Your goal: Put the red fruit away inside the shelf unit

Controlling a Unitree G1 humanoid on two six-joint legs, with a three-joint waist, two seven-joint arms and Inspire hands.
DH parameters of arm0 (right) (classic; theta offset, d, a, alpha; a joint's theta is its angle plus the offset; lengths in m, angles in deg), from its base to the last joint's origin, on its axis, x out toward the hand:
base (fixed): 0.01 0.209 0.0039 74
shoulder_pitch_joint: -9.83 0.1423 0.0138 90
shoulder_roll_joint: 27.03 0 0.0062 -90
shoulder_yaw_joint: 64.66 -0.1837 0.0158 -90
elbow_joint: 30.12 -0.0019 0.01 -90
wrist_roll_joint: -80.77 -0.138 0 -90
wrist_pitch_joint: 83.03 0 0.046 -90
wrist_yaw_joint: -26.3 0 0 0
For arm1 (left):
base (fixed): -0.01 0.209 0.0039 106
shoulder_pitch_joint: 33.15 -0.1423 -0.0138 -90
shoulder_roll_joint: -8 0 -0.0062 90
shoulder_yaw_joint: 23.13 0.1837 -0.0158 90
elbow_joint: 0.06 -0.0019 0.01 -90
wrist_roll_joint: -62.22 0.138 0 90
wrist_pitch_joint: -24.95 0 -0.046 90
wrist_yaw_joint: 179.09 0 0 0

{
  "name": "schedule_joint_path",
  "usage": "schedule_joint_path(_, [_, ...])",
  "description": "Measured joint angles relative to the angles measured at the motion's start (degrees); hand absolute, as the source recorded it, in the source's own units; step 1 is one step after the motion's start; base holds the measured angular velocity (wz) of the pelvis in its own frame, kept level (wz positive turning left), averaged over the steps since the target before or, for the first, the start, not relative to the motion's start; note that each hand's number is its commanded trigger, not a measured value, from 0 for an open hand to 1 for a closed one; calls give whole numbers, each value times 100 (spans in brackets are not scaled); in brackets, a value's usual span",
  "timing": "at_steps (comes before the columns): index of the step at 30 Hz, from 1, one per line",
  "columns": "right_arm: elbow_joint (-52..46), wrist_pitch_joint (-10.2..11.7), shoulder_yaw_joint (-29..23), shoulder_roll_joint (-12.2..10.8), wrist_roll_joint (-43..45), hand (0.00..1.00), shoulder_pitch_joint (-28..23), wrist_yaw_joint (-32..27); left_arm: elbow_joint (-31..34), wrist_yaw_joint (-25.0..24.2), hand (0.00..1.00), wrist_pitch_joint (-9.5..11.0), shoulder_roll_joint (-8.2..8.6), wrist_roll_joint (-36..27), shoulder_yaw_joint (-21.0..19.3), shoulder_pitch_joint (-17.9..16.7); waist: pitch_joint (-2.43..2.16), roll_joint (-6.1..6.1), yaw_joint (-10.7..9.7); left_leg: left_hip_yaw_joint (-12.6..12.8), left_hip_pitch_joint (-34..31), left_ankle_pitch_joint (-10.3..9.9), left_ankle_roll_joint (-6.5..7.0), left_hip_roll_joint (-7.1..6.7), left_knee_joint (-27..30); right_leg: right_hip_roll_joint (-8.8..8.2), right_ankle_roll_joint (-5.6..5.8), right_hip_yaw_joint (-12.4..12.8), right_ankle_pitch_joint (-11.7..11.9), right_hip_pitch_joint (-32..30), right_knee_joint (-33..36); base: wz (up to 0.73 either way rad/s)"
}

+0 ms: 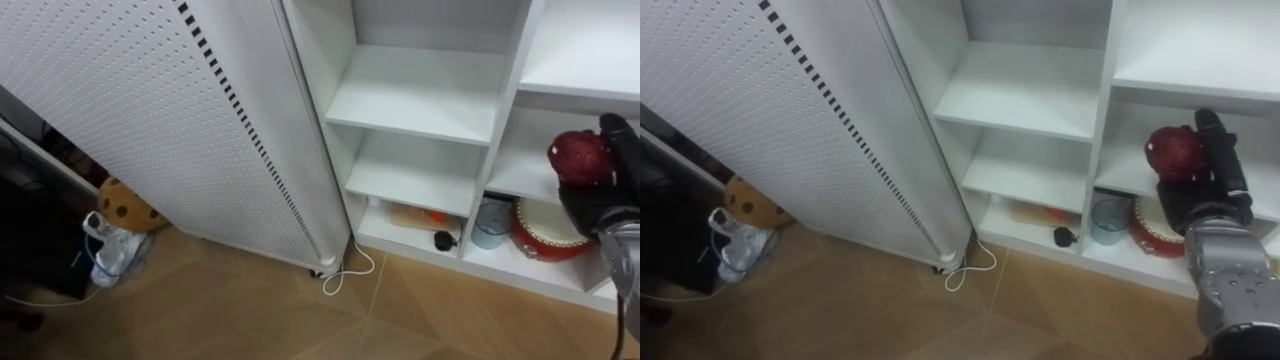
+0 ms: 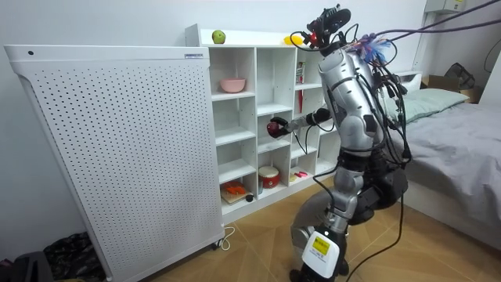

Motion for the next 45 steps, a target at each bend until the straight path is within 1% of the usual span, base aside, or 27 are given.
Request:
schedule_joint_path(1, [0, 5, -28, 27, 58, 0, 9, -37, 43, -9, 0, 1, -23, -1, -1, -67, -2, 3, -5, 5, 0, -2, 2, -1, -3, 5, -1, 0, 0, -2, 0, 0])
schedule_joint_path(4, [1, 59, -27, 140, 170, 0, 12, -177, 61, -23, 0, 10, -88, 0, -2, -99, -3, 4, 1, 43, -3, 4, 15, 4, -11, 23, -20, 13, 11, -18, 0, -1])
schedule_joint_path(6, [58, 113, -25, 187, 232, 0, 16, -225, 60, -23, 0, 16, -111, -1, -2, -99, -3, 4, 13, 52, 21, 15, 37, 8, -11, 27, -36, 32, 21, -11, 2, -6])
schedule_joint_path(10, [191, 127, -16, 263, 246, 0, 22, -288, 89, -28, 0, 40, -128, -1, 7, -103, -2, 12, -4, 61, 59, -9, 38, 12, -19, 21, -35, 30, -7, 19, 4, -1])
schedule_joint_path(16, [196, 124, -21, 264, 240, 0, 22, -451, 91, -28, 0, 39, -131, -3, 7, -111, -2, 12, -13, 60, 69, -24, 28, 19, -15, 23, -44, 28, -15, 23, 24, 0])
schedule_joint_path(21, [302, 108, -23, 301, 213, 0, 22, -468, 130, -28, 0, 40, -137, -1, 4, -142, -2, 10, -40, 58, 79, -35, 29, 31, -12, 37, -44, 26, -18, 39, 9, 0])
schedule_joint_path(23, [361, 107, -23, 333, 206, 0, 22, -471, 134, -27, 0, 42, -141, -1, 4, -143, -1, 9, -41, 59, 80, -39, 29, 40, -8, 53, -42, 32, -18, 44, -1, -3])
schedule_joint_path(25, [364, 106, -23, 340, 143, 0, 22, -493, 139, -23, 0, 43, -156, -2, 3, -172, -1, 9, -41, 66, 80, -52, 25, 100, -3, 100, -38, 7, -11, 67, -57, -11])
schedule_joint_path(26, [364, 107, -22, 347, 138, 0, 22, -493, 143, -23, 0, 42, -161, -4, 3, -179, -1, 9, -39, 63, 81, -53, 23, 109, -3, 100, -43, -11, -8, 76, -69, -8])
schedule_joint_path(30, [367, 108, -23, 387, 134, 0, 22, -495, 187, -23, 0, 42, -172, -4, 3, -204, -1, 10, -102, 63, 102, -57, 18, 124, -8, 110, -62, -33, 3, 108, -91, 0])
schedule_joint_path(34, [375, 108, -15, 388, 134, 0, 22, -493, 201, -23, 0, 40, -176, -4, 3, -205, -1, 10, -101, 69, 132, -66, 16, 128, -27, 127, -61, -15, 3, 125, -112, -1])
schedule_joint_path(37, [430, 101, 41, 386, 135, 0, 22, -483, 298, -34, 0, 23, -183, -3, 5, -211, -1, 9, -91, 68, 144, -67, 13, 143, -55, 191, -43, 20, 13, 125, -149, -2])
schedule_joint_path(40, [486, 93, 75, 386, 83, 0, 22, -365, 352, -72, 0, 4, -187, -8, 5, -212, 2, 4, -82, 128, 158, -73, 3, 194, -84, 199, -75, 10, 35, 130, -180, -6])
schedule_joint_path(44, [621, 84, 71, 370, -46, 0, 9, -299, 407, -203, 0, 7, -193, -16, 4, -210, 5, 1, -110, 152, 221, -76, -3, 198, -100, 198, -86, 7, 29, 188, -181, 0])
schedule_joint_path(45, [638, 55, 68, 349, -91, 0, -80, -296, 390, -254, 0, 7, -193, -15, 4, -210, 10, 2, -109, 166, 332, -76, -3, 203, -118, 198, -86, 5, 20, 297, -195, 0])
